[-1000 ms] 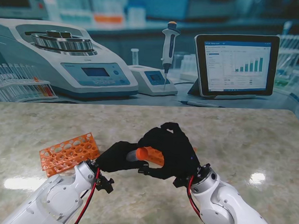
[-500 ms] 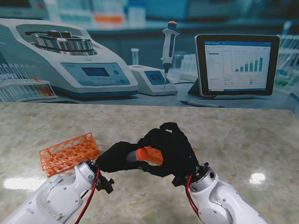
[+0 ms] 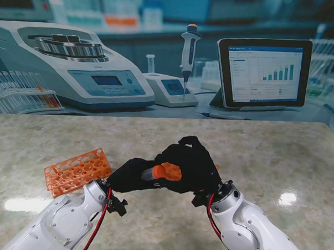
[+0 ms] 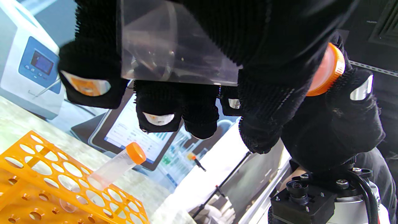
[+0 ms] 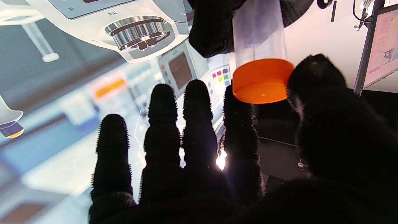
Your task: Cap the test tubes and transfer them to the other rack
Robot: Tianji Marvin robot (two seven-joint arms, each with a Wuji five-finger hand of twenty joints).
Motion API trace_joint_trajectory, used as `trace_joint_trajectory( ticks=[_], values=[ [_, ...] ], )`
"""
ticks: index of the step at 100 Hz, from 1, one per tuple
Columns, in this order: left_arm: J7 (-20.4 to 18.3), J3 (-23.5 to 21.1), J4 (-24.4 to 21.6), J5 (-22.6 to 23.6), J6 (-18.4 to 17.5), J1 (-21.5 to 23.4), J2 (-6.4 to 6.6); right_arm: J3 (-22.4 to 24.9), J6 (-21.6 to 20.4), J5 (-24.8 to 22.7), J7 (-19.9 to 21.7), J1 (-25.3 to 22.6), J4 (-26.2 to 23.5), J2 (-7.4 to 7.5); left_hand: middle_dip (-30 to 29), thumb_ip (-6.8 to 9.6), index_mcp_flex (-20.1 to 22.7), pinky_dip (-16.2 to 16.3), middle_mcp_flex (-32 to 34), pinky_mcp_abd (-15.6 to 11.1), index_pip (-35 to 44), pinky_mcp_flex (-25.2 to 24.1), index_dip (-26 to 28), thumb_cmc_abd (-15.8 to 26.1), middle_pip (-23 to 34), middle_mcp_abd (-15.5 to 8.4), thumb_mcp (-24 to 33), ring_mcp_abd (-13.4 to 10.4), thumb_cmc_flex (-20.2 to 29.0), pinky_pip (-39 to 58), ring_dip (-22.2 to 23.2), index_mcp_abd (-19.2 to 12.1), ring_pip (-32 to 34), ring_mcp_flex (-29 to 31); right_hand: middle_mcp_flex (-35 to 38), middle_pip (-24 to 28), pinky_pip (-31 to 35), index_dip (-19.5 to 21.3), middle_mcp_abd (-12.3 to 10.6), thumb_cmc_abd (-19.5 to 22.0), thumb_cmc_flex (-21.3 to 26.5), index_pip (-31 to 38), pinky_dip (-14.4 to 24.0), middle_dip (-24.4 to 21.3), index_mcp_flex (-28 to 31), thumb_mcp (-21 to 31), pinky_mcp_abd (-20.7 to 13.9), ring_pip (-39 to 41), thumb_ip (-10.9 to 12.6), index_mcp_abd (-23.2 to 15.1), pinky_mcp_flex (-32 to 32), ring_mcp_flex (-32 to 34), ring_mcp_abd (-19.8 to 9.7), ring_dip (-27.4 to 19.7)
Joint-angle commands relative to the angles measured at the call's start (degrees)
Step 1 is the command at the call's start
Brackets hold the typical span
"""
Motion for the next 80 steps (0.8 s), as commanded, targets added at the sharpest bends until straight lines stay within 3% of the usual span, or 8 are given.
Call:
trace_joint_trajectory(
  ticks=[1, 5, 55, 80],
  values=[
    [-0.2, 0.06, -0.41, -0.17, 0.09, 0.05, -0.03, -0.23, 0.36, 0.13, 0.16, -0.26, 0.23, -0.25, 0.79, -0.33, 0.96, 0.42, -1.16, -3.85, 2.42, 1.4, 3.4, 2.77, -0.21, -2.54, -0.5, -2.1, 2.16, 4.84, -0.1, -2.85, -0.64, -0.51, 1.57, 0.71, 0.9, -1.13, -2.46, 0.12, 4.55, 7.21, 0.72, 0.74, 0.47, 0.88, 0.1, 2.55, -0.63, -4.8, 0.22, 1.73, -1.52, 0.95],
    [-0.19, 0.06, -0.4, -0.16, 0.07, 0.05, -0.03, -0.25, 0.35, 0.19, 0.14, -0.23, 0.23, -0.27, 0.79, -0.32, 0.96, 0.42, -1.16, -3.85, 2.42, 1.4, 3.4, 2.73, -0.21, -2.54, -0.49, -2.1, 2.21, 4.83, -0.1, -2.85, -0.64, -0.51, 2.24, 0.83, 1.06, -3.61, -2.55, 0.36, 5.66, 10.45, 0.79, 0.79, -0.07, 0.03, 0.03, 2.81, -0.77, -5.6, 0.49, 2.34, -1.67, 1.17],
    [-0.15, 0.28, -0.34, -0.16, -0.42, -0.03, -0.02, -1.09, 0.64, 2.02, 1.04, 0.88, 1.09, -0.63, 0.76, -0.31, 1.02, 0.41, -1.18, -3.63, 2.46, 1.12, 3.39, 2.71, -0.21, -2.57, -0.5, -2.09, 2.21, 4.48, -0.13, -2.89, -0.73, -0.54, 7.78, 1.49, 2.52, -7.5, -3.33, 4.81, 8.99, 14.73, 1.26, 3.89, 4.24, -0.42, -0.44, 5.02, -1.02, -8.72, 3.39, 7.27, -2.31, 2.23],
    [-0.08, 0.25, -0.38, -0.1, -0.69, 0.05, -0.02, -1.12, -0.05, 3.41, 2.64, 1.1, 1.43, -0.72, 0.77, -0.31, 1.02, 0.44, -1.25, -3.44, 2.46, 0.95, 3.39, 2.72, -0.23, -2.55, -0.49, -2.02, 2.27, 4.27, -0.17, -2.85, -0.86, -0.6, 7.98, -0.29, 2.34, -10.86, -2.98, 7.95, 10.12, 14.31, 1.19, 2.03, 4.78, -1.31, -0.48, 4.46, -0.53, -8.47, 3.2, 7.05, -2.23, 1.78]
  ],
)
